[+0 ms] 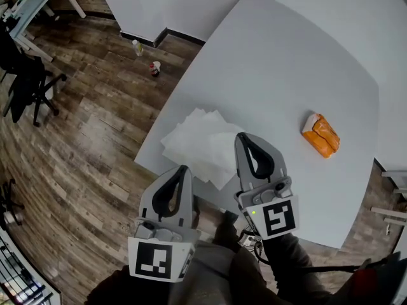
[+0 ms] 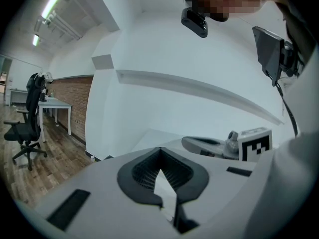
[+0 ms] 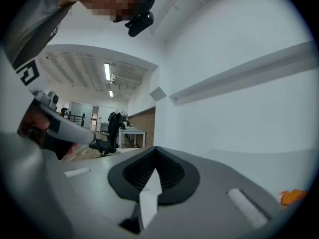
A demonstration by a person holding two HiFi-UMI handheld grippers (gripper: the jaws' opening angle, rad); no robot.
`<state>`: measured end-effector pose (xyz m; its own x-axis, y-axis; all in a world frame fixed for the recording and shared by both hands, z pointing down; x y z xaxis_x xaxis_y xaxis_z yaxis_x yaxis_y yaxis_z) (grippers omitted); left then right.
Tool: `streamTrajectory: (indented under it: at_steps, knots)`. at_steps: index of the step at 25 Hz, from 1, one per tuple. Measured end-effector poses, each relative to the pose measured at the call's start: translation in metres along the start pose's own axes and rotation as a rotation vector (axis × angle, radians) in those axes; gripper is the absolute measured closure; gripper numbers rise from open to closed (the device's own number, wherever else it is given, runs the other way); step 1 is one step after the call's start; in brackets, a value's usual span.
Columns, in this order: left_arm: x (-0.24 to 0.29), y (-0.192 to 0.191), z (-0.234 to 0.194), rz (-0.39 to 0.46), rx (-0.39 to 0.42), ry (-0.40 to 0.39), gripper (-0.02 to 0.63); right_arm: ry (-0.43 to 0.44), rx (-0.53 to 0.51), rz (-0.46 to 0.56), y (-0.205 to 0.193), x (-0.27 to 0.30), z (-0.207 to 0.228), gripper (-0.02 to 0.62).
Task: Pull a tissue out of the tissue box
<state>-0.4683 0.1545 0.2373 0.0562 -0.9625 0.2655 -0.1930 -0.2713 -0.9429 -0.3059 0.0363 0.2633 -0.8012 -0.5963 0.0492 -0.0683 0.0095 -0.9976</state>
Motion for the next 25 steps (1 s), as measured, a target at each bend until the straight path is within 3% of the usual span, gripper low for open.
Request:
streamTrajectory:
  at_steps: [5, 11, 18, 25]
  knots:
    - [0.001, -0.005, 0.006, -0.009, 0.015, -0.006, 0.606, 0.053, 0.001, -0.146, -0.054, -0.005, -0.014, 0.592]
    - [-0.001, -0.001, 0.015, -0.003, 0.033, -0.035, 0.606, 0.144, 0.093, -0.28, -0.093, -0.011, -0.041, 0.563]
    - [-0.004, 0.0, 0.026, -0.015, 0.057, -0.089, 0.606, 0.167, 0.168, -0.271, -0.089, -0.033, -0.05, 0.535]
    - [-0.018, 0.0, 0.079, 0.022, 0.084, -0.132, 0.606, 0.058, 0.268, -0.185, -0.059, -0.107, -0.03, 0.525]
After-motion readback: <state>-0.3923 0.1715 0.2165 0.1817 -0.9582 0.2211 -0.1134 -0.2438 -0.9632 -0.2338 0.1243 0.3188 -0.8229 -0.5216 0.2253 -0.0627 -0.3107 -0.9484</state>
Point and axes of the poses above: the fingertips, and each gripper's own axes: x forward along the fingers, z to its right, y out of its top, the point moved 10 cm from there along -x, backward along the fingers, and after that the axes turned 1 degree about z, right-handed, at the moved point
